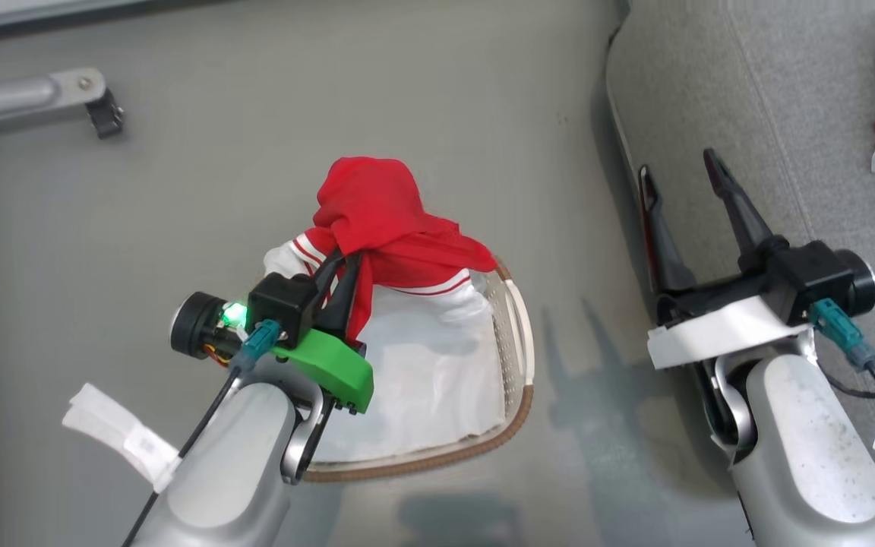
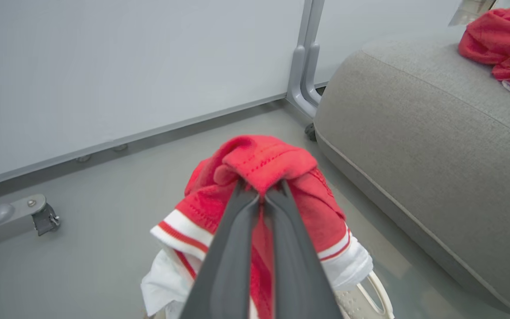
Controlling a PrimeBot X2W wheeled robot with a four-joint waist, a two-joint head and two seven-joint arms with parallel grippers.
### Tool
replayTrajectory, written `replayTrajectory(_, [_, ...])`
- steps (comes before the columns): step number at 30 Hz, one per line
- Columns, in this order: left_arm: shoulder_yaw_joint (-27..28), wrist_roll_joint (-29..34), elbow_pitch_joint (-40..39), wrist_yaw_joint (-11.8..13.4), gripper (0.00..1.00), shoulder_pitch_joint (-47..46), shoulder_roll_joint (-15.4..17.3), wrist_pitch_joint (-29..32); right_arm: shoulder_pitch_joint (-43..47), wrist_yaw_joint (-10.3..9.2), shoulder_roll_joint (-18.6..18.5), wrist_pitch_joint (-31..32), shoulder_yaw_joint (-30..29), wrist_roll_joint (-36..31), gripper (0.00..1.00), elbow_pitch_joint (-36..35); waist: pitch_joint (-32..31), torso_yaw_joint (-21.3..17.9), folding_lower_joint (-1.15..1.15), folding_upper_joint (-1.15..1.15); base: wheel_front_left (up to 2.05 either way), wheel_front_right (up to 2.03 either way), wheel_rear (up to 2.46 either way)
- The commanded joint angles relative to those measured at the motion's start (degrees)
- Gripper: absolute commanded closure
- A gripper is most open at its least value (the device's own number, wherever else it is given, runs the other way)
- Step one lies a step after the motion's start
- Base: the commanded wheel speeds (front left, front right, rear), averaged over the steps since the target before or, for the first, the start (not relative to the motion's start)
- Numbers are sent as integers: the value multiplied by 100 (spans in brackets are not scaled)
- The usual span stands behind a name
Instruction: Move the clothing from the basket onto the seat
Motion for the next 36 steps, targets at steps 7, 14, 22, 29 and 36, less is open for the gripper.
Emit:
replayTrajectory(7, [608,463,-851,-144,100,444,-114,-3,413,-8,-24,-28,85,34,0,171,-858,337,0,0,0,0,0])
replayTrajectory(14, [1059,699,-1476,-250,100,586,-232,-3,660,-8,-25,-28,226,112,0,305,-1213,362,0,0,0,0,0])
replayTrajectory(22, [1437,833,-2111,-349,100,669,-305,-3,889,-8,-24,-28,381,159,0,416,-1538,353,0,0,0,0,0])
replayTrajectory(29, [1532,914,-2386,-395,100,775,-361,-4,1008,-8,-22,-28,539,116,0,481,-1649,343,0,0,0,0,0])
replayTrajectory(36, [1522,927,-2487,-435,100,842,-408,-3,634,-8,-28,-28,1212,182,0,262,-1582,371,0,0,0,0,0])
